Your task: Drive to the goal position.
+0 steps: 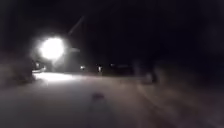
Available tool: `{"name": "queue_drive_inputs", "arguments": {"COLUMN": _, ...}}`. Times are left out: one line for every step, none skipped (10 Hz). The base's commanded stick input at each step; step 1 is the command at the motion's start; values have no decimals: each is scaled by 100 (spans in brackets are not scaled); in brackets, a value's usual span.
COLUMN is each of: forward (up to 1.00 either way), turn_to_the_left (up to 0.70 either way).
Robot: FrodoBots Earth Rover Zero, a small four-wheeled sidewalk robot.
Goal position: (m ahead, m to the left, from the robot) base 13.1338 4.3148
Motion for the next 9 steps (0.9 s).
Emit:
{"name": "queue_drive_inputs", "arguments": {"forward": 100, "turn_to_the_left": 40}}
{"name": "queue_drive_inputs", "arguments": {"forward": 100, "turn_to_the_left": 40}}
{"name": "queue_drive_inputs", "arguments": {"forward": 100, "turn_to_the_left": 40}}
{"name": "queue_drive_inputs", "arguments": {"forward": 100, "turn_to_the_left": 40}}
{"name": "queue_drive_inputs", "arguments": {"forward": 100, "turn_to_the_left": 40}}
{"name": "queue_drive_inputs", "arguments": {"forward": 100, "turn_to_the_left": 40}}
{"name": "queue_drive_inputs", "arguments": {"forward": 100, "turn_to_the_left": 39}}
{"name": "queue_drive_inputs", "arguments": {"forward": 100, "turn_to_the_left": 13}}
{"name": "queue_drive_inputs", "arguments": {"forward": 100, "turn_to_the_left": 0}}
